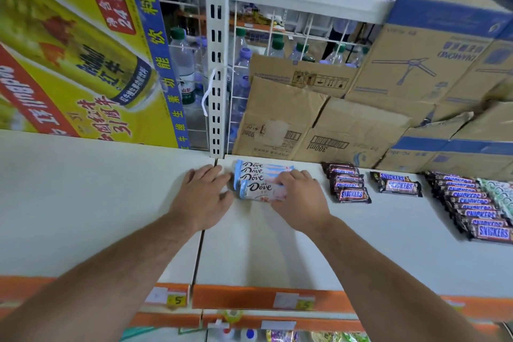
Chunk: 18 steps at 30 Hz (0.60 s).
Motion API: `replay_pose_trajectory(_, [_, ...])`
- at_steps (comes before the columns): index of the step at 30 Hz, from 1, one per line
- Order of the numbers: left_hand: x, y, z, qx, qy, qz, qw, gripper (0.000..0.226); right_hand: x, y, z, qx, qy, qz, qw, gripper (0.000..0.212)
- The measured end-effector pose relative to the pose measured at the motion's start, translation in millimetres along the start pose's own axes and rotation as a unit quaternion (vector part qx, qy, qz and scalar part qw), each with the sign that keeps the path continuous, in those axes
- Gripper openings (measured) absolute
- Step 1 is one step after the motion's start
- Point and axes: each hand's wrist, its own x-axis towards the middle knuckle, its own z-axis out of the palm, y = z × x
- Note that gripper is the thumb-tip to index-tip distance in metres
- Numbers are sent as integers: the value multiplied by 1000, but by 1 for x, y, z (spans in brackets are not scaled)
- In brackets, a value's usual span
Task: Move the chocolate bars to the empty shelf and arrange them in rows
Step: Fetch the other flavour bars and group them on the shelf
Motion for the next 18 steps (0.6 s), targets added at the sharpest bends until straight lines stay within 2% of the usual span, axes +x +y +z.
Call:
replay_pose_trajectory(9, [-2,1,-3,-13,4,-2,1000,62,9,-1,13,-3,11,13,1000,45])
replay_pose_trajectory(13, [-2,-1,0,-7,0,-7,1000,61,8,-8,17,-12,32,6,999,39])
replay_pose_trajectory(18, [-1,-2,3,3,8,-10,1000,61,11,-13,16,-21,8,13,1000,40])
